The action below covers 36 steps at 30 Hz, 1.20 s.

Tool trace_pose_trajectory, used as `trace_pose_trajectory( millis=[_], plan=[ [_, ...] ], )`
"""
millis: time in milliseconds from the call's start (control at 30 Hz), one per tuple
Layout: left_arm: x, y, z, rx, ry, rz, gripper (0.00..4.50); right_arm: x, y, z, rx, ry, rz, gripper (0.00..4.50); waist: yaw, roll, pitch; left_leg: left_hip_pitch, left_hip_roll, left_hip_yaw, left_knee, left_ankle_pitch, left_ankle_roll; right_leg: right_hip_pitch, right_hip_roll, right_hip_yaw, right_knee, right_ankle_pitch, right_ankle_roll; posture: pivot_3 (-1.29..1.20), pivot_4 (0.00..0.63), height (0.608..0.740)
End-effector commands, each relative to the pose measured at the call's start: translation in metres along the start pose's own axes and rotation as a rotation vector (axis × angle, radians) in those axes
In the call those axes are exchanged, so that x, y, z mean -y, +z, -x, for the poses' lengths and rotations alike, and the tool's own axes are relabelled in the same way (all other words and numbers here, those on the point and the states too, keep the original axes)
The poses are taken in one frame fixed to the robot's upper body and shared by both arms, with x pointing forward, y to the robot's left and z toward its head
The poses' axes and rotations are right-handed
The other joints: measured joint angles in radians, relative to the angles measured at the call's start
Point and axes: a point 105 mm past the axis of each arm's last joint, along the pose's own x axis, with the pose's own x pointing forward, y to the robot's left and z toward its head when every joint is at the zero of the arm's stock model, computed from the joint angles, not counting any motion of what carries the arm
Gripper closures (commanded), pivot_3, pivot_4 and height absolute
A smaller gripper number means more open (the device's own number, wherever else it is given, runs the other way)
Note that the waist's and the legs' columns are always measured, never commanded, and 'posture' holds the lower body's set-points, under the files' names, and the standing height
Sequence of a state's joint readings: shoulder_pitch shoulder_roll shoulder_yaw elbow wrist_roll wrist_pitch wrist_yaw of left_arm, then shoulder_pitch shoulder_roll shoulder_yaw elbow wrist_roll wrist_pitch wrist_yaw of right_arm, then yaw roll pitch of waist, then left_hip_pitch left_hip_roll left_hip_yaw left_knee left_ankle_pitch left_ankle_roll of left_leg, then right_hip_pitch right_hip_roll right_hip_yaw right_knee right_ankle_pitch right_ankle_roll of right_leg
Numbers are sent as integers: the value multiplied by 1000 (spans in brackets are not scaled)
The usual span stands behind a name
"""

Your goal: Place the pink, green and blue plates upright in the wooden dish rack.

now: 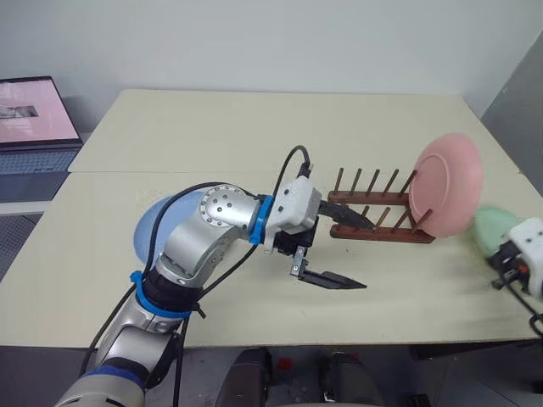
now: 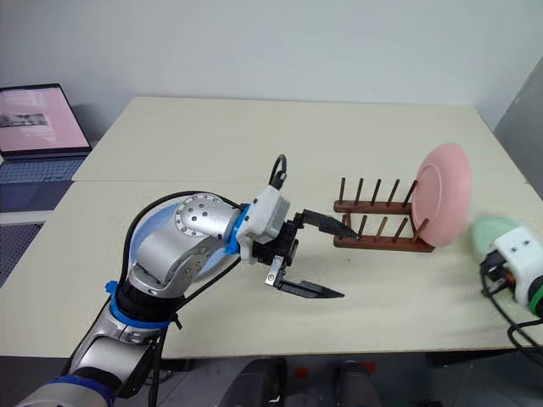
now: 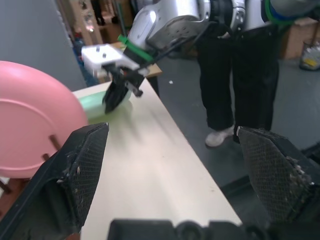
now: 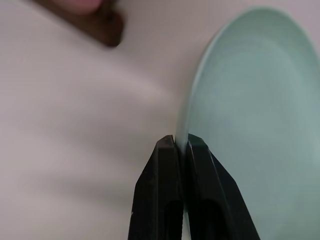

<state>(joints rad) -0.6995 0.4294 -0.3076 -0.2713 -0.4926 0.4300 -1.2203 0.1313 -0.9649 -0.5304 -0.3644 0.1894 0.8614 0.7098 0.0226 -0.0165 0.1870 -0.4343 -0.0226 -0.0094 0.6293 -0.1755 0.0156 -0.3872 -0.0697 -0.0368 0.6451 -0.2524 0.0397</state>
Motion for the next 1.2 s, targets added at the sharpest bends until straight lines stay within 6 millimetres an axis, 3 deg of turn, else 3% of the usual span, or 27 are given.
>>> trace_pose_trajectory(
  millis=[33,133,200,267,400,533,600,967,1200],
  plan=[
    [-4,14,9,46,38,-16,0,30,46,26,160,-140,39,4470,-1,0,0,0,0,0,0,0,0,0,0,0,0,0,0,0,150,740],
    [-8,20,15,71,73,-4,0,43,79,38,282,-197,61,4470,-2,0,0,0,0,1,0,0,0,0,0,0,0,0,0,0,150,740],
    [-13,24,23,80,97,5,0,45,128,55,507,-214,72,4470,-5,0,0,0,0,1,0,0,0,0,0,0,0,0,0,0,150,740],
    [-14,26,29,73,106,8,0,43,161,70,665,-202,73,4470,-15,2,1,0,0,2,0,0,0,-1,0,0,1,0,0,0,150,740],
    [-18,24,42,20,137,-16,0,15,218,92,936,-39,26,4470,-16,1,2,0,0,0,0,0,0,-1,1,0,1,0,0,0,150,740],
    [-22,25,54,-18,187,-32,0,-24,251,109,1097,238,-55,4470,-20,1,2,-1,0,0,-1,0,0,-1,0,0,0,2,-1,0,150,740],
    [-23,22,58,-42,206,-35,0,-38,256,113,1131,366,-110,4470,-19,1,2,-1,0,0,-2,0,0,-2,0,0,0,3,-3,0,150,740],
    [-17,15,55,-63,199,-31,0,-62,214,74,887,690,-454,4470,-3,1,2,-2,-1,-1,-1,0,0,-2,-2,0,0,2,-7,0,150,740],
    [-16,15,48,-52,172,-36,0,-64,198,57,785,734,-565,4470,-4,1,2,-2,0,0,-1,0,1,-2,-1,0,0,3,-6,0,150,740]
  ],
)
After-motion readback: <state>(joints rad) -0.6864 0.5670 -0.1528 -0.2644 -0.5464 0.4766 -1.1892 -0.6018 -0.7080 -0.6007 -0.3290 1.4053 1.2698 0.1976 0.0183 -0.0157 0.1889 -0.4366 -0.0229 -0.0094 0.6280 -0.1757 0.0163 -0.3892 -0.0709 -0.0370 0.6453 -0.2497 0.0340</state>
